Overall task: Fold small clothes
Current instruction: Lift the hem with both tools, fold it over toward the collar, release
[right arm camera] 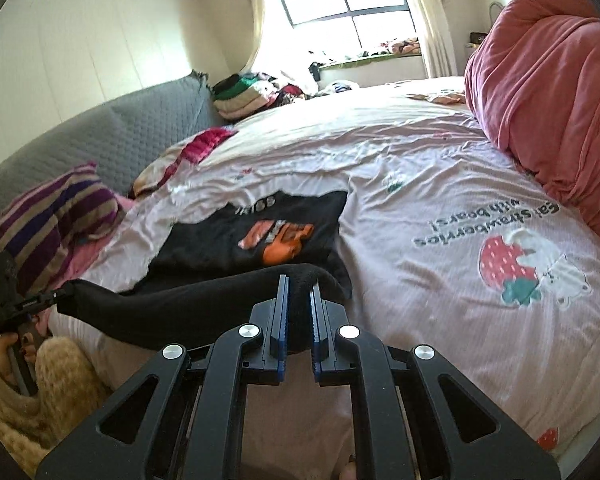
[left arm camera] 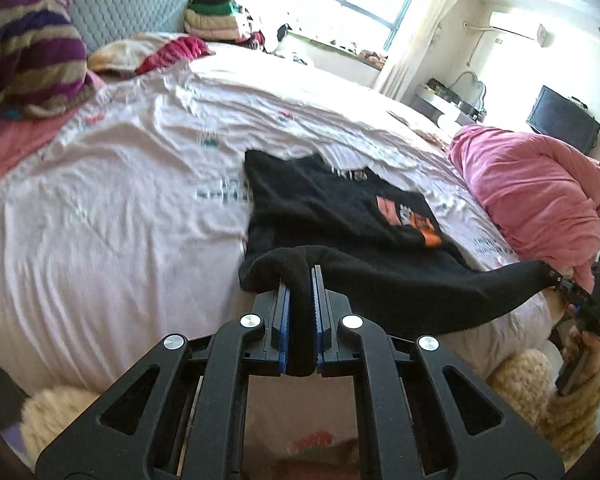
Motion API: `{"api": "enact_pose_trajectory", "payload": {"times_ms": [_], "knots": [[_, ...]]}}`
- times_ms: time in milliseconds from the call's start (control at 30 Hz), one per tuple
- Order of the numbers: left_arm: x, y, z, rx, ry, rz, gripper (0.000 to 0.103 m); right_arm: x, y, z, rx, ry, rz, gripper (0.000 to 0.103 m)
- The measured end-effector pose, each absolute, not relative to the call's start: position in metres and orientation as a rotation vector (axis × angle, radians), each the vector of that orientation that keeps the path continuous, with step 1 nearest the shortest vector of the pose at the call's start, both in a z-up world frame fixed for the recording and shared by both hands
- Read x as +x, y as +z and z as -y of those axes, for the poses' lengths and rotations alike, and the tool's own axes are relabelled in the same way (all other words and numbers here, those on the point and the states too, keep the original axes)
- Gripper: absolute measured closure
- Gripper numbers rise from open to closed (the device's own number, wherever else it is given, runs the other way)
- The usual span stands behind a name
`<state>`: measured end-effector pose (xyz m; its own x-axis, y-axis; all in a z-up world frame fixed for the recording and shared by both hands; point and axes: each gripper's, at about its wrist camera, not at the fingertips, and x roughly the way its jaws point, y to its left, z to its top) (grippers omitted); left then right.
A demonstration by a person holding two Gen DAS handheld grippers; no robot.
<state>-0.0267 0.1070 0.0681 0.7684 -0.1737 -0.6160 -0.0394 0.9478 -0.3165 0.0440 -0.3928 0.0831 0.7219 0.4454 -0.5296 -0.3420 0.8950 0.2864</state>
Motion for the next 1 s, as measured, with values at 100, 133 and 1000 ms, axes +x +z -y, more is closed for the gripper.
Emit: {"api": "enact_pose_trajectory", "payload": {"times_ms": [100, 133, 1000], "knots": [[-0.018, 0.076, -0.106, -0.303, -0.059, -0.68, 0.1, 0.055, 0.09, 0.39, 0.174, 0.433, -0.604, 0.095], [-0.016, 0.078, -0.106, -0.298, -0.057, -0.677, 0.1, 0.059, 0.093, 0.388, 0.168, 0.429, -0.596, 0.095], [0.053, 0.104, -0.111, -0.255, -0.007, -0.626, 0.1, 0.125, 0.115, 0.367, 0.15, 0.389, -0.536, 0.095]]}}
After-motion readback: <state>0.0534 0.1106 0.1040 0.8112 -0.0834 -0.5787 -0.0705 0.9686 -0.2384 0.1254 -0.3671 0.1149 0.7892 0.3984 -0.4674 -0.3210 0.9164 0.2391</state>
